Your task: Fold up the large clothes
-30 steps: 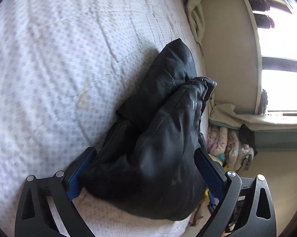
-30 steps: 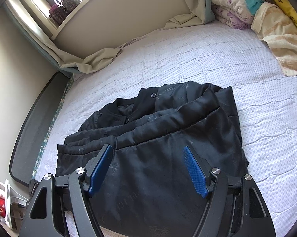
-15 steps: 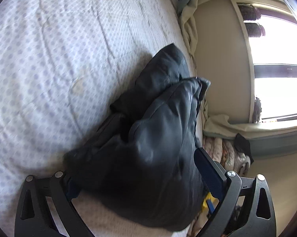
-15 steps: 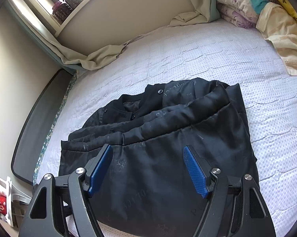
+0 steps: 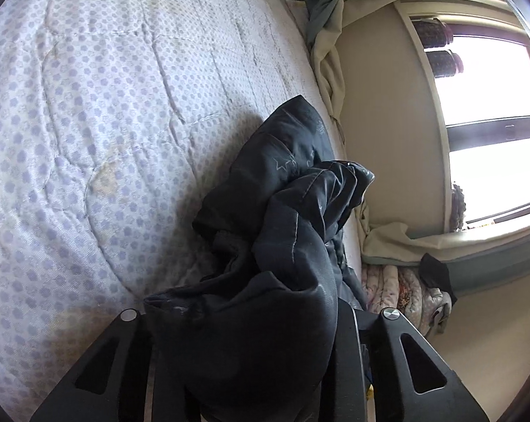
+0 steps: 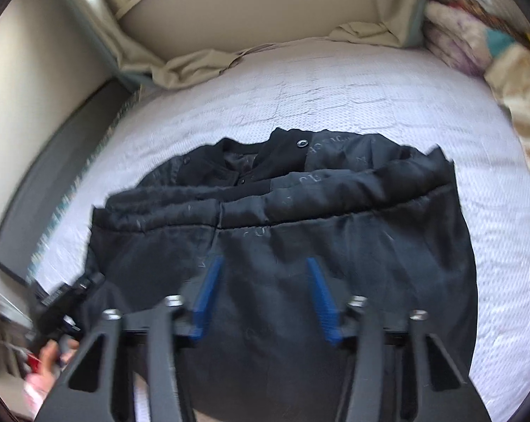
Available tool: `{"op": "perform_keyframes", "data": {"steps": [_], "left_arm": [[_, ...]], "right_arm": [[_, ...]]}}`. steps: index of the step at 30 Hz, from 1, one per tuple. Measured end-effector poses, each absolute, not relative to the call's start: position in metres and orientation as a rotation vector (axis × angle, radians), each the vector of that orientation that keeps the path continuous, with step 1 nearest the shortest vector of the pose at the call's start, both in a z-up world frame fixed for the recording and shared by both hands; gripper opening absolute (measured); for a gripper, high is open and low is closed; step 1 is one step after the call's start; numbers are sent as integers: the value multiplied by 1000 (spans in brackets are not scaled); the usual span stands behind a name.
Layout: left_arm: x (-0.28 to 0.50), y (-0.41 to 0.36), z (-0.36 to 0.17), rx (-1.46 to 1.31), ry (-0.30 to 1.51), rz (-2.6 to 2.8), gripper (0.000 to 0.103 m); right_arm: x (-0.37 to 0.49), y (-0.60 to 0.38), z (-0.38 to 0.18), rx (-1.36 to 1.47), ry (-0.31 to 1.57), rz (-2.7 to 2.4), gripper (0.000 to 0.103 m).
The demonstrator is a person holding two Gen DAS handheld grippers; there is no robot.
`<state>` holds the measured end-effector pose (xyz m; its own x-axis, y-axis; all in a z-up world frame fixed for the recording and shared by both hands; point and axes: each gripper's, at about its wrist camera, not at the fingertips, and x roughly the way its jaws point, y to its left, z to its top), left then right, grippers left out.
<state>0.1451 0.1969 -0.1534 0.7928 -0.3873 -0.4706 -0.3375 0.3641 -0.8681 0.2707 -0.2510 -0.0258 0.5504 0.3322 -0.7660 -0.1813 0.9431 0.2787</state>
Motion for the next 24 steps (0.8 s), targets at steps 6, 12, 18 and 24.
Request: {"op": "perform_keyframes", "data": {"steps": [6,12,18,24], "left_arm": [[143,203,-147,-1229,675,-86,23],[138,193,-109,-1113,590,-169,21],[136,147,-35,-847,488,-258,20],[132,72,27,-593,435,-348,20]], "right_arm": [[290,-234,-48,29,938,227,27],[306,-244,-84,124,999,218,26],[310,-253,-99,192,1004,218,24],[308,-257,-104,235,988,211,23]]}}
